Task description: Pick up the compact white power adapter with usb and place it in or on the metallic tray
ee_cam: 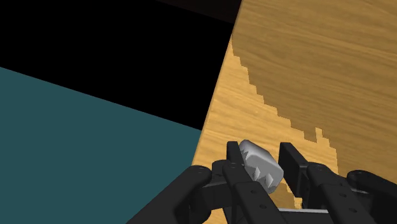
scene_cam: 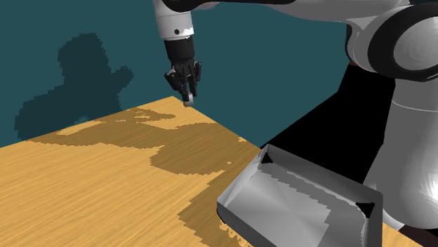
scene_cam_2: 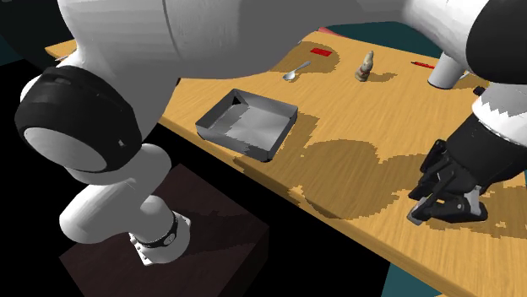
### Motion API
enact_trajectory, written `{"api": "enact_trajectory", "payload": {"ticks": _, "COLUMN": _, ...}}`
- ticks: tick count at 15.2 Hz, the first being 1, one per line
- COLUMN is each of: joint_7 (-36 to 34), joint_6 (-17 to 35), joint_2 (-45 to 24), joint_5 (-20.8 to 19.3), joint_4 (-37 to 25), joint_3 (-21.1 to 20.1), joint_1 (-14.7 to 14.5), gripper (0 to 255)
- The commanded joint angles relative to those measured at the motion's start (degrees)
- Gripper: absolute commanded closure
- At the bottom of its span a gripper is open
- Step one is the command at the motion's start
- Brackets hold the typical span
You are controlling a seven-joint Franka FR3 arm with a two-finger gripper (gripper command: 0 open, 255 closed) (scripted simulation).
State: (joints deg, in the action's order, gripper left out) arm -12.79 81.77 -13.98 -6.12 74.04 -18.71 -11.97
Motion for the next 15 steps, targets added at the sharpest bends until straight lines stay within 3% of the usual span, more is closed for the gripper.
{"api": "enact_trajectory", "payload": {"ticks": 1, "joint_7": 0.1, "joint_6": -1.9, "joint_2": -0.6, "joint_5": -0.2, "joint_4": -2.5, "joint_3": 0.0, "joint_1": -0.2, "gripper": 255}}
{"api": "enact_trajectory", "payload": {"ticks": 13, "joint_7": -0.2, "joint_6": -15.6, "joint_2": -8.4, "joint_5": -3.1, "joint_4": -23.8, "joint_3": -0.2, "joint_1": -3.4, "gripper": 255}}
{"api": "enact_trajectory", "payload": {"ticks": 15, "joint_7": -1.2, "joint_6": -12.2, "joint_2": -1.5, "joint_5": -0.8, "joint_4": -13.6, "joint_3": -0.8, "joint_1": -2.1, "gripper": 255}}
